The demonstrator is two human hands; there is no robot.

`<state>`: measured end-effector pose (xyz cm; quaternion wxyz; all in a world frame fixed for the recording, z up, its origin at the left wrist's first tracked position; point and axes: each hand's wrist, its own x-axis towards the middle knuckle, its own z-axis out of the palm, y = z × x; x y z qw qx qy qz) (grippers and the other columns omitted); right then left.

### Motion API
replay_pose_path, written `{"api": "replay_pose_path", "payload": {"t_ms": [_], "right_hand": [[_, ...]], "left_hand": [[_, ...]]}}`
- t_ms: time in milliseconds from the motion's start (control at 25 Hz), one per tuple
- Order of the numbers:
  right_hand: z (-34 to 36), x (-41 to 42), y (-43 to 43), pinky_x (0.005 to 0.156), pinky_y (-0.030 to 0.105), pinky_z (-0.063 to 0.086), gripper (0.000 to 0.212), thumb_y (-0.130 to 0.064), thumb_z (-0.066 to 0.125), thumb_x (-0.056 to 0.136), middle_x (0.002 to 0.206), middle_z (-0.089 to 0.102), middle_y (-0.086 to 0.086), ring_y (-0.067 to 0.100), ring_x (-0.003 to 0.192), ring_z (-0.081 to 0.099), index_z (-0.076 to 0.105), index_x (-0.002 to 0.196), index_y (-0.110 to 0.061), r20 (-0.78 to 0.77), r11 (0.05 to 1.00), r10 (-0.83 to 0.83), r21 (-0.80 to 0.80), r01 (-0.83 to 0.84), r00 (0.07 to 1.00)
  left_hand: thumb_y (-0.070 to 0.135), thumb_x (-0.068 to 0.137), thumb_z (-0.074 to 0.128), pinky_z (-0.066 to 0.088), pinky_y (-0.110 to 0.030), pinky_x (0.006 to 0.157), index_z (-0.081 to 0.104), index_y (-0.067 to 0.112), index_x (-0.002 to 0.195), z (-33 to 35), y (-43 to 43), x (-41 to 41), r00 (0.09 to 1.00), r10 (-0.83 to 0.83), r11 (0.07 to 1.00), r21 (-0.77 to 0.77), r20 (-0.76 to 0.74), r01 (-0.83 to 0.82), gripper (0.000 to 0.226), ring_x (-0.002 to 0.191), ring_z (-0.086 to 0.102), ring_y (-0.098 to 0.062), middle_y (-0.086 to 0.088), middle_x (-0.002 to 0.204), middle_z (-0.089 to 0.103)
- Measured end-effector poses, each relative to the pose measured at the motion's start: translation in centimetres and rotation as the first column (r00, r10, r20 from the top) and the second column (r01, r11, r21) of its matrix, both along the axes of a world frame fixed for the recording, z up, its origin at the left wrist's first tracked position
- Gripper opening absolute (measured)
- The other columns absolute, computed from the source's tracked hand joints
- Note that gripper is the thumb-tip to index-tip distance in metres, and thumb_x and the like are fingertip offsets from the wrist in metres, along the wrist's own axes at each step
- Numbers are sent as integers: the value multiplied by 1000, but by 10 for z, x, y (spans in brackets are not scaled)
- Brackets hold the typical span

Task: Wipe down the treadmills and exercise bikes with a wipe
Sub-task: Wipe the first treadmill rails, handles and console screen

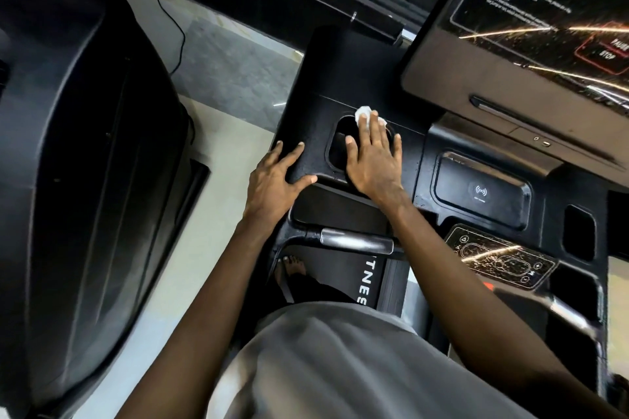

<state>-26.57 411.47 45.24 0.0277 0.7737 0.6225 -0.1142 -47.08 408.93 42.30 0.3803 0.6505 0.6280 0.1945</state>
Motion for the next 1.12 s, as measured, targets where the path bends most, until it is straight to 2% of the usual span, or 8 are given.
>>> {"api": "replay_pose_path", "payload": {"t_ms": [320, 480, 640, 760, 920, 1120], "right_hand": [[6, 27, -49, 125, 47, 2, 65, -49, 19, 105, 167, -4, 0, 17, 154, -1, 4, 160, -18, 35, 998, -63, -9, 63, 997], [16, 23, -73, 124, 43, 0, 69, -52, 22, 105, 167, -2, 3, 18, 154, -1, 3, 160, -14, -6, 994, -102, -40, 102, 995], [20, 17, -102, 125, 41, 2, 70, -52, 21, 104, 167, -1, 4, 20, 154, 0, 5, 160, -13, -27, 998, 21, -54, -22, 999], [19, 14, -108, 126, 39, 4, 65, -44, 25, 106, 167, 2, 4, 19, 154, 1, 7, 159, -11, -51, 994, 87, -59, -90, 995], [15, -14, -99, 124, 36, 1, 64, -35, 34, 106, 167, 7, 6, 21, 154, 4, 9, 159, -11, -159, 984, 164, -41, -173, 974], [5, -2, -114, 125, 43, 0, 66, -41, 27, 106, 167, -5, 0, 18, 154, -4, -3, 160, -17, -61, 961, 267, -60, -271, 962]], "left_hand": [[56, 87, 67, 29, -48, 118, 41, 39, 150, -5, -2, 8, 999, -39, 998, 52, -34, 41, 71, 148, 28, -31, -7, 164, 26], [55, 86, 69, 30, -49, 118, 43, 39, 149, -8, -1, 10, 998, -27, 998, 60, -50, 30, 71, 147, 31, -33, -10, 163, 29], [52, 85, 72, 29, -48, 119, 44, 38, 149, -8, 2, 10, 1000, -15, 998, 54, -14, 16, 71, 147, 31, -32, -11, 162, 30], [54, 85, 71, 30, -49, 118, 45, 39, 148, -12, -2, 10, 1000, -11, 998, 66, 8, 10, 70, 147, 32, -31, -9, 162, 31], [55, 86, 70, 29, -46, 118, 46, 41, 147, -14, -4, 10, 1000, 6, 997, 80, 0, -6, 68, 147, 32, -28, -6, 162, 32], [51, 88, 70, 31, -49, 119, 45, 46, 146, -22, -8, -1, 997, -31, 993, 115, 68, 23, 64, 149, 31, -23, -2, 162, 31]]}}
